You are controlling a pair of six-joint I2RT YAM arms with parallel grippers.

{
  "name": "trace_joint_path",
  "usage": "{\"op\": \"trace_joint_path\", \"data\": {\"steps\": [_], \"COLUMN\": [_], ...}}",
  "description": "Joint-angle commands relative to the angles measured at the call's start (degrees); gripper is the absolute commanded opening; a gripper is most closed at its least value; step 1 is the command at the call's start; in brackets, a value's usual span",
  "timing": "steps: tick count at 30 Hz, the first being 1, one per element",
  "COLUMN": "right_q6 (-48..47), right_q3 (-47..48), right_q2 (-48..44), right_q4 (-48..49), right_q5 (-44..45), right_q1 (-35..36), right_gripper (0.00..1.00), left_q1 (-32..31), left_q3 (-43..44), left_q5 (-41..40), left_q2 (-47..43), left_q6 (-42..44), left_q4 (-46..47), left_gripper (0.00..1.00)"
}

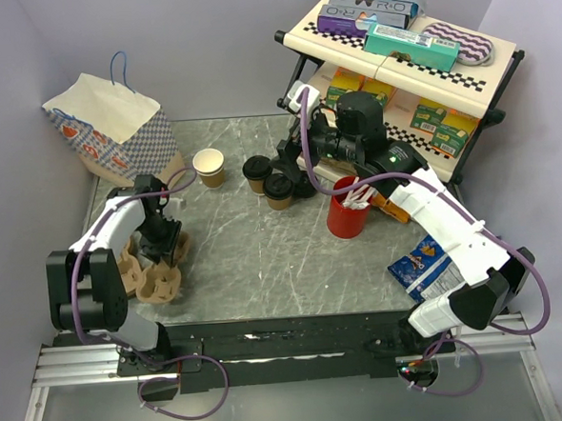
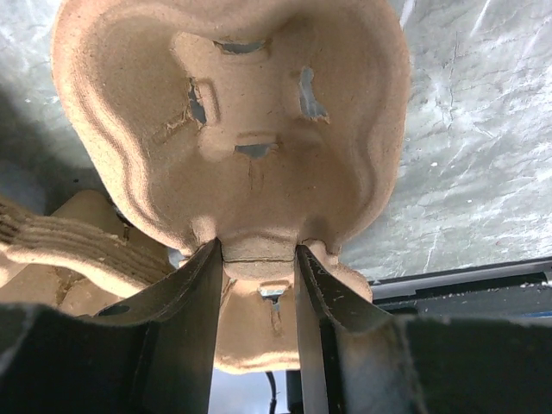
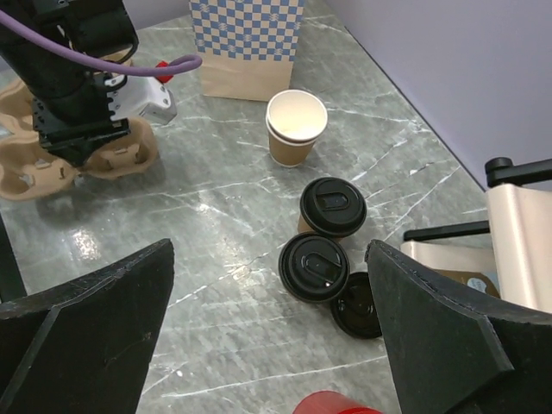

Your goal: Pack the takeout coffee

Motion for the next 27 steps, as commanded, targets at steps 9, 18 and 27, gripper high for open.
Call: {"op": "trace_joint_path", "data": {"steps": [9,18,27], "right_q6": [-2.2,-0.2,0.6], "right_q3": [5.4,4.4,0.9], "right_q2": [0.7,0.4,-2.4], "right_q4": [-3.5,-3.2,-2.5], "right_q5": [-0.5,-1.0,-0.9], "right_q1": [-0.1,-1.3,-2.9], "right_gripper": [0.99,0.99,0.99], "left_q1": [0.0,0.0,0.1], "left_q3": [6.8,40.1,56.4], "left_q5": [7.4,7.7,-0.1], "left_q2": [-4.7,-2.4,10.6], "left_q6": [4.1,5.0,4.3], "left_q4": [-4.5,-0.6,6.3], "left_gripper": [0.56,0.67,0.77]}}
